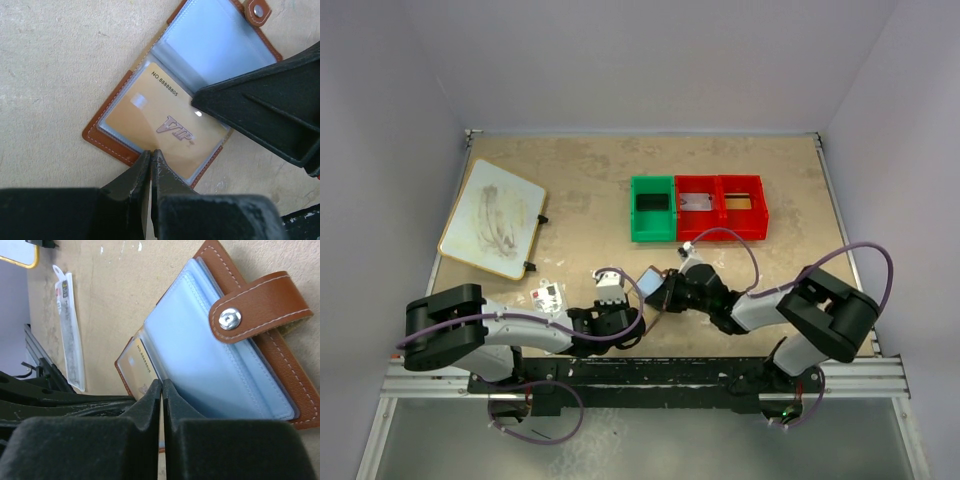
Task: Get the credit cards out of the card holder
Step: Remove the credit card from the card holder.
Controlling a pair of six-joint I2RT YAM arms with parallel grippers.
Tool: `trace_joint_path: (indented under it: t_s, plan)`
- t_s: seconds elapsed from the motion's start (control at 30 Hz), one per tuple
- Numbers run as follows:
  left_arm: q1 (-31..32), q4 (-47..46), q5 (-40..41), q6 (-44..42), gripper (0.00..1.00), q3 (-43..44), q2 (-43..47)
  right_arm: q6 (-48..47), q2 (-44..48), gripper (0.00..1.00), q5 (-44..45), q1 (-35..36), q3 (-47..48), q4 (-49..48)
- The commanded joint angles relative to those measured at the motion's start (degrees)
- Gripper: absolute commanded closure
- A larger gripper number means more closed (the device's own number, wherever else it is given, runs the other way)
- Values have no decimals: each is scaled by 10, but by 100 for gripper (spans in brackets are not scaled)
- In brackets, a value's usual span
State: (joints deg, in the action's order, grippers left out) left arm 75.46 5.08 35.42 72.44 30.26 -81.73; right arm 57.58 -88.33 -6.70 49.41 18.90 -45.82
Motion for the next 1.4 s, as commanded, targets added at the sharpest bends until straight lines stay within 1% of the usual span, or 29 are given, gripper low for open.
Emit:
trace_joint_path:
  t_s: [0.0, 0.1, 0.3, 0.5, 0.53, 0.57, 0.6, 0.7, 0.8, 0.93, 1.0, 1.1, 1.2, 1.3, 1.37]
  plan:
    - [2, 75, -64, 4, 100, -20, -34, -11, 38, 100, -74, 31, -5, 40]
    - [2, 82, -61, 1, 100, -15, -36, -7, 65, 100, -67, 30, -9, 61]
    - [2, 88, -59, -2, 100, -12, -39, -1, 125, 100, -21, 25, -20, 118]
    - [2, 90, -59, -7, 100, -10, -38, 6, 168, 100, -14, 9, -44, 134]
    - [2, 89, -59, -8, 100, -9, -39, 6, 169, 95, -17, 8, -45, 136]
    - [2, 89, -59, -9, 100, -9, -40, 5, 166, 85, -24, 7, -45, 136]
    - [2, 89, -59, -10, 100, -8, -39, 2, 162, 79, -31, 6, -45, 132]
    - [2, 90, -59, -11, 100, -7, -40, -3, 148, 72, -40, 6, -40, 131]
    - [2, 90, -59, -11, 100, -6, -42, -1, 137, 70, -47, 6, -36, 121]
    - [2, 91, -59, -12, 100, -4, -42, -10, 123, 71, -57, 6, -24, 121]
    - [2, 97, -58, -14, 100, 0, -42, -9, 133, 71, -34, 6, -20, 154]
    - [2, 103, -55, -14, 100, 0, -38, 11, 160, 67, -15, 6, -45, 137]
    - [2, 111, -51, -16, 100, -1, -36, 6, 170, 67, 9, 5, -31, 191]
    - [2, 116, -49, -18, 100, -1, -36, 6, 167, 66, -3, 4, -34, 169]
    - [2, 111, -51, -21, 100, 0, -36, 4, 149, 67, -21, 4, -32, 147]
